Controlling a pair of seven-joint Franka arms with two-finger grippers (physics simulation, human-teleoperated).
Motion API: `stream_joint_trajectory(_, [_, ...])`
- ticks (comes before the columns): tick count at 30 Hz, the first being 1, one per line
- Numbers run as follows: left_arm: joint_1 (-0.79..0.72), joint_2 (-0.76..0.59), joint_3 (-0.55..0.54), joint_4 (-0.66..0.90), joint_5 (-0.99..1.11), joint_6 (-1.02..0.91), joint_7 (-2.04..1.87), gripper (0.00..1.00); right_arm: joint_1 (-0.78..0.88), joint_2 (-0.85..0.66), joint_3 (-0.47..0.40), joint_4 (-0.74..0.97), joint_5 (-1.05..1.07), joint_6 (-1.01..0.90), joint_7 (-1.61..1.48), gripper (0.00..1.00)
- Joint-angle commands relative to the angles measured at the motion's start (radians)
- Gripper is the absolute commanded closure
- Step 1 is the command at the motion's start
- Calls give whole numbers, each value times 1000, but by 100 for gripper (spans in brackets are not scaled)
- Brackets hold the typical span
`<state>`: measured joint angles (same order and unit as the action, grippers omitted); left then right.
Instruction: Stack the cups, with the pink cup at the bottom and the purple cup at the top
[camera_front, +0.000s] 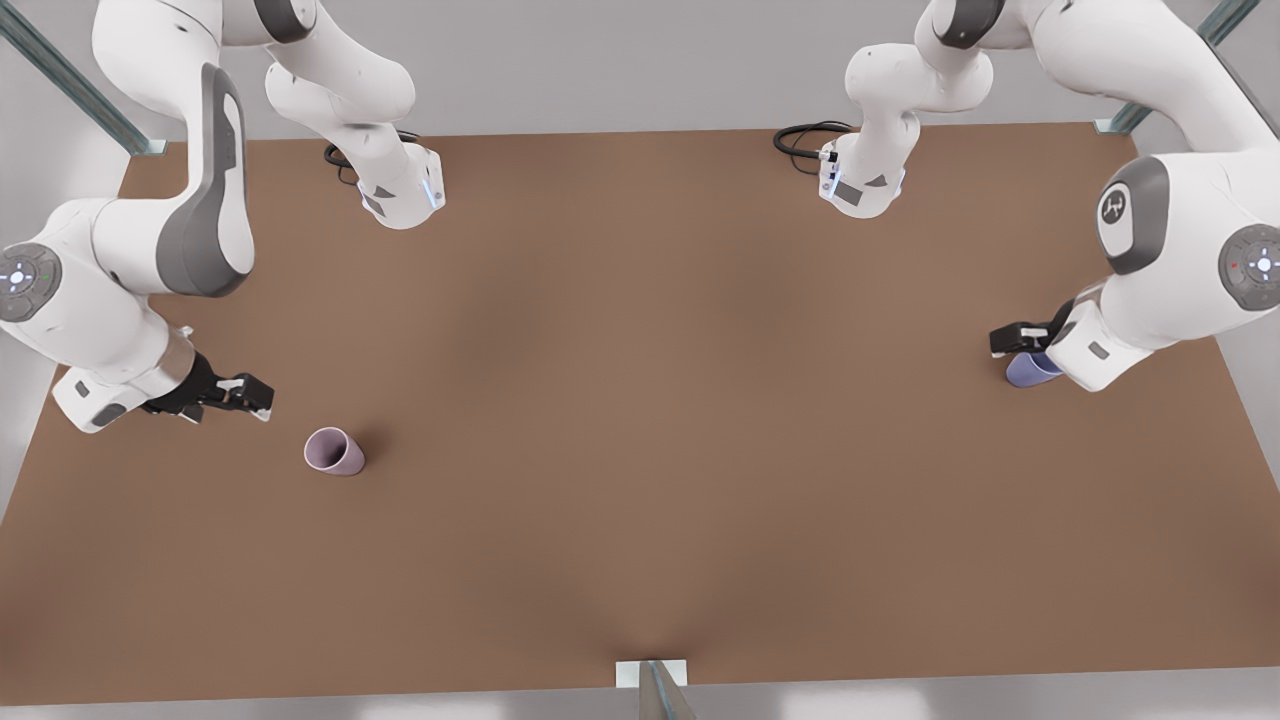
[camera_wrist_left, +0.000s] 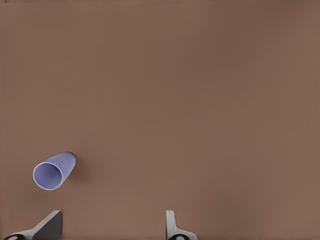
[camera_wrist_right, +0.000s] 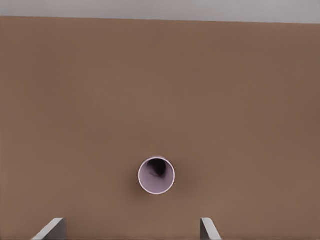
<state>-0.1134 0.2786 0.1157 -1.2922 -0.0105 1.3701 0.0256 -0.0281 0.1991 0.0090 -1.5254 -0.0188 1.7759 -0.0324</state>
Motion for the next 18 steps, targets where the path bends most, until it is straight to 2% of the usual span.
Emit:
stream_joint_trajectory(1, [1, 1, 1, 1, -2, 6, 60, 0, 0, -1, 0, -4, 0, 16, -17, 0])
stream_joint_trajectory(6, [1, 13, 4, -1, 3, 7, 57, 0, 19, 54, 5, -39, 3, 66, -15, 0])
stream_joint_trajectory(9, [1, 13, 9, -7, 4, 4, 57, 0, 4, 48, -7, -176, 7, 189, -78, 0])
stream_joint_trajectory(12, [3, 19, 9, -9, 4, 1, 56, 0, 5, 88, -6, -185, 5, 230, -77, 0])
stream_joint_trajectory(16, [6, 27, 9, -9, 3, 3, 57, 0, -19, 105, -15, -340, 36, 428, -78, 0])
stream_joint_trajectory(18, [6, 28, 9, -9, 3, 4, 57, 0, -26, 143, -23, -343, 79, 479, -92, 0])
